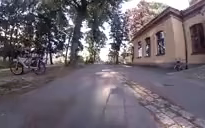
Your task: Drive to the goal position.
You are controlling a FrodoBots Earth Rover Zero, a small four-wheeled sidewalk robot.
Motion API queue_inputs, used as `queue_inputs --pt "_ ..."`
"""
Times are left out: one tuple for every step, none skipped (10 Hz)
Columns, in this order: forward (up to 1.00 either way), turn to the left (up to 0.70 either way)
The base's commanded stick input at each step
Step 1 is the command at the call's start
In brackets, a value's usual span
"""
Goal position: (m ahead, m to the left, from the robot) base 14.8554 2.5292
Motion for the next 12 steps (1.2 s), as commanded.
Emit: queue_inputs --pt "0.45 0.00" --pt "0.45 0.00" --pt "0.45 0.00" --pt "0.45 0.00" --pt "0.45 0.00" --pt "0.45 0.00" --pt "0.45 0.00" --pt "0.45 0.00" --pt "0.45 0.00" --pt "0.45 0.00" --pt "0.45 0.00" --pt "0.45 0.00"
